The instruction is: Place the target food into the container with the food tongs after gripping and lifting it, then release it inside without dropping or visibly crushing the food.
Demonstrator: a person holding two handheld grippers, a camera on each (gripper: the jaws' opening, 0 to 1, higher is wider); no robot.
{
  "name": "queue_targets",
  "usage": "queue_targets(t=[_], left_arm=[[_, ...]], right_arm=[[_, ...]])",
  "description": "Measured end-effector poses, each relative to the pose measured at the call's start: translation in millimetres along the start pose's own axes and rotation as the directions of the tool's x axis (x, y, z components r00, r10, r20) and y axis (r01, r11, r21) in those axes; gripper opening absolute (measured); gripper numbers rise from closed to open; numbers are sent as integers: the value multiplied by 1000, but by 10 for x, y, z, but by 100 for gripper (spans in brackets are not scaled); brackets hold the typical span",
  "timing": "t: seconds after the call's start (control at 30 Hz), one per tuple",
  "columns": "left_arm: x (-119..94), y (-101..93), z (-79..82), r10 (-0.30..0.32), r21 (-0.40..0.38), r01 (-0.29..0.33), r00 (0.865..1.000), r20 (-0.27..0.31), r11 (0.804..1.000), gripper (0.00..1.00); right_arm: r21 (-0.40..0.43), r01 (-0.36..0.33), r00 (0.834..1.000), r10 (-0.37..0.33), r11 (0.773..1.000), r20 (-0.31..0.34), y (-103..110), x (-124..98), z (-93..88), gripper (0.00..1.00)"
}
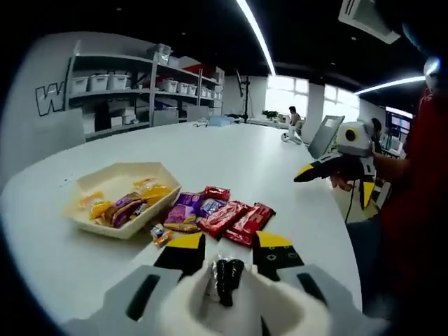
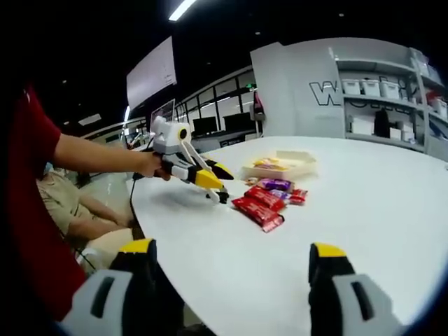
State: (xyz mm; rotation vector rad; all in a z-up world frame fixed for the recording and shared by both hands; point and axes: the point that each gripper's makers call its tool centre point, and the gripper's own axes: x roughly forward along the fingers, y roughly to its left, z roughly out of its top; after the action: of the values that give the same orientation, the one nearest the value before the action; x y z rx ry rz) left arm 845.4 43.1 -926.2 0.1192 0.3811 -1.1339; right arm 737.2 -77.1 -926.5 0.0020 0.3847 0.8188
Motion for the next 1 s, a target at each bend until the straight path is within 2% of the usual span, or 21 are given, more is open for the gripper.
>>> queue_targets(t=[0.17, 0.27, 0.4, 0.5, 0.57, 0.87, 1.0], left_arm=[[-3, -19, -6, -2, -15, 2, 1000, 11, 1000, 24], [-8, -5, -18, 10, -18, -10, 999, 42, 1000, 22], [-30, -4, -17, 34, -99, -26, 997, 75, 995, 21], [-43, 8, -14, 47, -126, -38, 997, 62, 991, 21], [-52, -15, 12, 46, -119, -38, 997, 65, 992, 21], [-119, 36, 216, 57, -136, -43, 993, 99, 990, 21], [-143, 65, 305, 64, -135, -49, 992, 111, 990, 22]], right_arm=[[-1, -6, 1000, 6, 1000, -7, 20, 36, -28, 88], [4, -13, 1000, 13, 1000, -14, 51, 45, -63, 88], [3, -17, 1000, 17, 1000, -20, 63, 56, -75, 88], [-6, -10, 1000, 10, 1000, -18, 55, 59, -44, 86], [-15, 0, 1000, 0, 1000, -11, 32, 56, -20, 84], [-2, 10, 1000, -10, 1000, 20, 34, 49, 21, 89], [-33, 22, 999, -20, 999, 39, 7, 37, 74, 92]])
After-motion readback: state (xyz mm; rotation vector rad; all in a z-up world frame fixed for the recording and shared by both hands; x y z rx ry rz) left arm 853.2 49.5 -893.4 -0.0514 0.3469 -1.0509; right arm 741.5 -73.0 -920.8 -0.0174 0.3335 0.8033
